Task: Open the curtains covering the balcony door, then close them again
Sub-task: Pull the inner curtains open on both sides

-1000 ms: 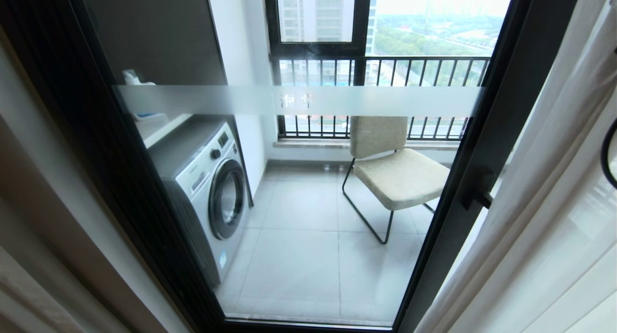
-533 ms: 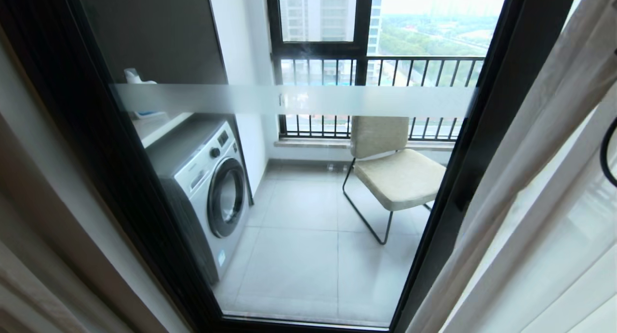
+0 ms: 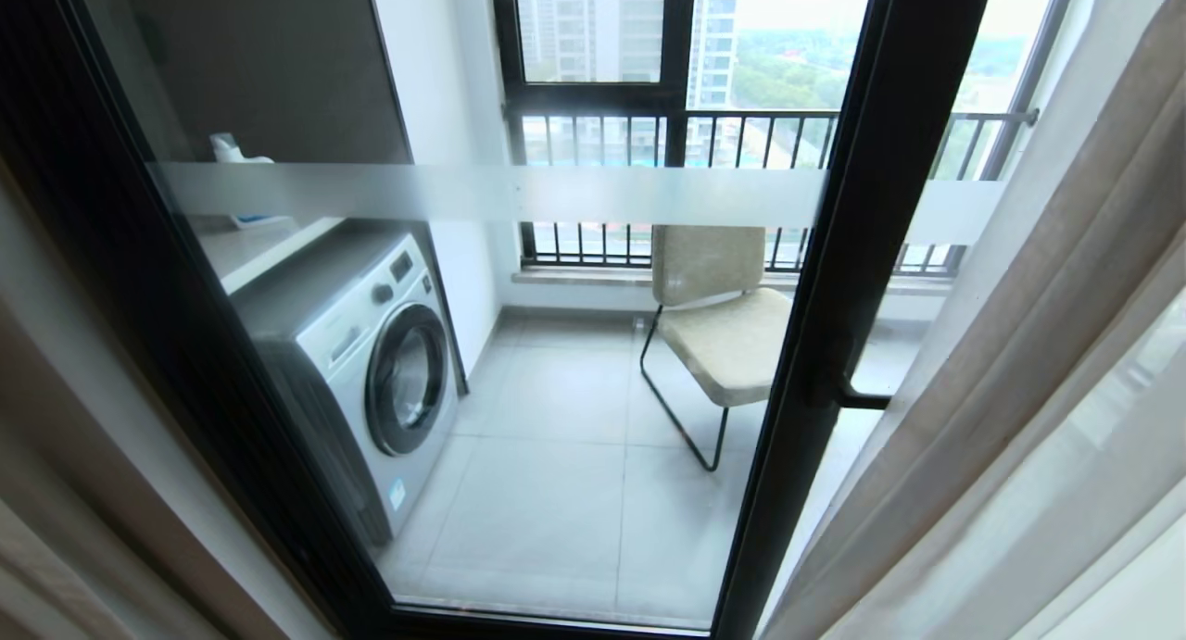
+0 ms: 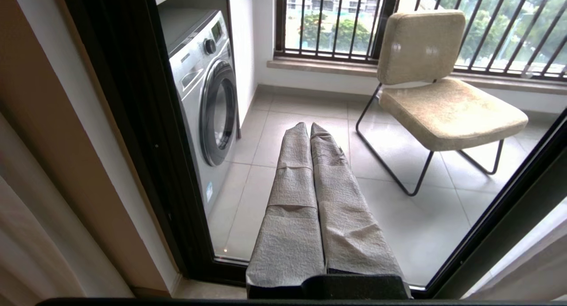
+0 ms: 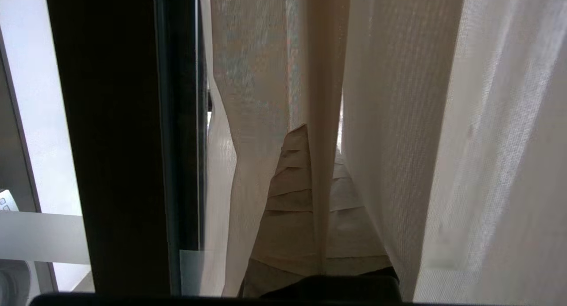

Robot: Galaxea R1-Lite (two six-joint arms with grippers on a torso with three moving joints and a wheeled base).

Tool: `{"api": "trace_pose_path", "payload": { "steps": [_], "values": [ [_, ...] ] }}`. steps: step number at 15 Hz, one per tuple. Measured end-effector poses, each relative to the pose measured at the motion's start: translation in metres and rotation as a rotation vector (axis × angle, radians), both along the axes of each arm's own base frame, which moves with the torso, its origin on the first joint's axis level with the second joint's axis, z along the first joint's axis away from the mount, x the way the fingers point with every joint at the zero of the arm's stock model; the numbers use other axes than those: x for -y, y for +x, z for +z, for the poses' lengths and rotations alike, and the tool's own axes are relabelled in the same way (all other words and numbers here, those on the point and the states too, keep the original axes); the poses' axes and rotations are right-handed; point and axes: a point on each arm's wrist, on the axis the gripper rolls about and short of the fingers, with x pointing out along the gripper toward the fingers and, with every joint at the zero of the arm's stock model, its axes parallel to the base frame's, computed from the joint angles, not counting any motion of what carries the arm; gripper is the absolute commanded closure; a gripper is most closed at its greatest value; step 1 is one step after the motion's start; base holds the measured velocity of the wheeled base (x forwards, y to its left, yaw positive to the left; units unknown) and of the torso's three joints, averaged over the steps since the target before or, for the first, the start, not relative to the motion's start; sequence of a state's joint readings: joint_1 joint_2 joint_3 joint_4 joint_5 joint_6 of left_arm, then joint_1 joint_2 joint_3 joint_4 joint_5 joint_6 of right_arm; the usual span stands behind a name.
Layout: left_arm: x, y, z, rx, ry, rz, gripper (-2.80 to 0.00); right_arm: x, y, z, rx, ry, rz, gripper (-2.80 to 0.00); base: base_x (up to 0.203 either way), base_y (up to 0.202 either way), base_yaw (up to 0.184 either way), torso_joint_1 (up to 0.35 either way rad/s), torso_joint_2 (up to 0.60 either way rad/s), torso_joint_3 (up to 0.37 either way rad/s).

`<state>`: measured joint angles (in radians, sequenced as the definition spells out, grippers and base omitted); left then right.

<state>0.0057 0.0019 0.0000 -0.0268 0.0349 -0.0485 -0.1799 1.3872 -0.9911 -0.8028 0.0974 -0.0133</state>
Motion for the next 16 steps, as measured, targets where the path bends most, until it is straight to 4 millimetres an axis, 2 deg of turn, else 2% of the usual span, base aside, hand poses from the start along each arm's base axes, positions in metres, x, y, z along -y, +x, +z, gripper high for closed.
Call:
{"api": "trace_pose_path", "payload": {
  "steps": [16],
  "values": [
    [0.0, 0.0, 0.0, 0.0, -0.001, 0.0, 0.0, 0.023, -0.024, -0.002, 0.005, 0.002, -0.126, 0.0, 0.0, -0.19, 0.003, 0.002, 0.0, 0.002]
  ]
}}
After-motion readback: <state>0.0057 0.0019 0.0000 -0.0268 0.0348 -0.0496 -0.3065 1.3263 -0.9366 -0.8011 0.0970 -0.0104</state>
